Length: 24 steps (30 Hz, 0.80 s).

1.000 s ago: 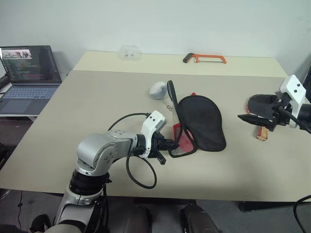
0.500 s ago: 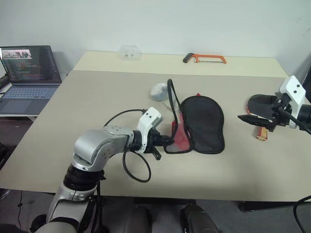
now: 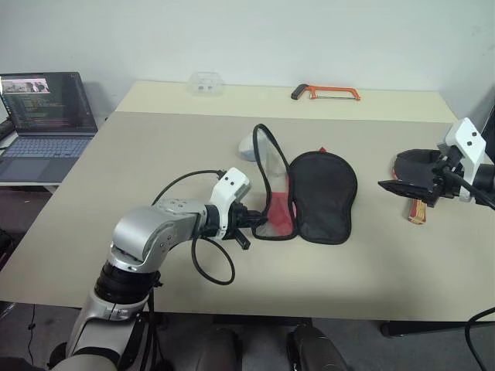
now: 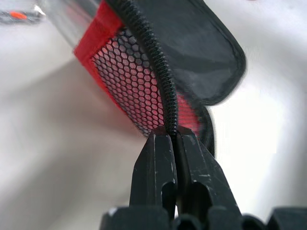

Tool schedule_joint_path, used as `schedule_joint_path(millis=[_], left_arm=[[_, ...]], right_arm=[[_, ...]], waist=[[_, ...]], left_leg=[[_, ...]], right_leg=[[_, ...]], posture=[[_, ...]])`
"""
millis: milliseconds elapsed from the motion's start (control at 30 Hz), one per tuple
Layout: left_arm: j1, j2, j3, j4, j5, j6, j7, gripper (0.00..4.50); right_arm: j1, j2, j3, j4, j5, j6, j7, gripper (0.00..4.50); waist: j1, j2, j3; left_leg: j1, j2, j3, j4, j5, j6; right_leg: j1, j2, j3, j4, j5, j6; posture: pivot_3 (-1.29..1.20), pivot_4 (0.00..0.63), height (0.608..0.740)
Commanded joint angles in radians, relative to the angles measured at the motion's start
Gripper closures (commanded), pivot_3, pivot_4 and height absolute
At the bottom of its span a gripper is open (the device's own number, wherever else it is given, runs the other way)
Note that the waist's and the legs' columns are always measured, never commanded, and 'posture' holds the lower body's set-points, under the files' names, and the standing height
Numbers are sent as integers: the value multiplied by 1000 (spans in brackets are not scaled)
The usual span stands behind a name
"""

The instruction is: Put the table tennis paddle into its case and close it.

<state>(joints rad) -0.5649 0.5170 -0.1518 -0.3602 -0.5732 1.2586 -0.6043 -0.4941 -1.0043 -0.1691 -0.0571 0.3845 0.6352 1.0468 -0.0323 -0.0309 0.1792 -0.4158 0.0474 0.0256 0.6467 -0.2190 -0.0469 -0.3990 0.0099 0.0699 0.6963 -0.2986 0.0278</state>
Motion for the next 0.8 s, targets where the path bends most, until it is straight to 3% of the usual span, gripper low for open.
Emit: schedule_joint_path(millis=[33, 267, 400, 500, 633, 800], left_arm=[[4, -14, 13, -56, -23, 22, 18, 3373], [6, 17, 37, -62, -33, 39, 21, 839], [-20, 56, 57, -32, -20, 6, 9, 839], [-45, 106, 69, -13, -20, -35, -32, 839], [-50, 212, 88, -13, -33, -129, -150, 839], [-22, 357, 150, 5, -43, -248, -309, 839]], right_arm=[[-24, -5, -3, -2, 8, -24, 12, 0], [-41, 2, 15, 21, 4, -9, -3, 0], [-80, 22, 26, 76, -38, 20, -86, 0], [-170, 59, 32, 225, -111, 92, -242, 0], [-352, 154, -45, 485, -150, 291, -518, 0], [-428, 196, -173, 644, -158, 312, -748, 0]], waist=[[0, 0, 0], [-1, 0, 0], [-1, 0, 0], [-1, 0, 0], [-5, 0, 0], [-1, 0, 0]], left_leg=[[0, 0, 0, 0, 0, 0], [0, 0, 0, 0, 0, 0], [0, 0, 0, 0, 0, 0], [0, 0, 1, 0, 0, 0], [0, 0, 3, -1, 0, 0], [-4, 0, 4, -3, 0, 0]], right_leg=[[0, 0, 0, 0, 0, 0], [0, 0, 0, 0, 0, 0], [0, 0, 0, 0, 0, 0], [0, 0, 0, 0, 0, 0], [-3, 0, 1, 1, 0, 0], [-7, 0, 1, -1, -1, -2]], posture=[[0, 150, 740], [0, 150, 740], [0, 150, 740], [0, 150, 740], [0, 150, 740], [0, 150, 740]])
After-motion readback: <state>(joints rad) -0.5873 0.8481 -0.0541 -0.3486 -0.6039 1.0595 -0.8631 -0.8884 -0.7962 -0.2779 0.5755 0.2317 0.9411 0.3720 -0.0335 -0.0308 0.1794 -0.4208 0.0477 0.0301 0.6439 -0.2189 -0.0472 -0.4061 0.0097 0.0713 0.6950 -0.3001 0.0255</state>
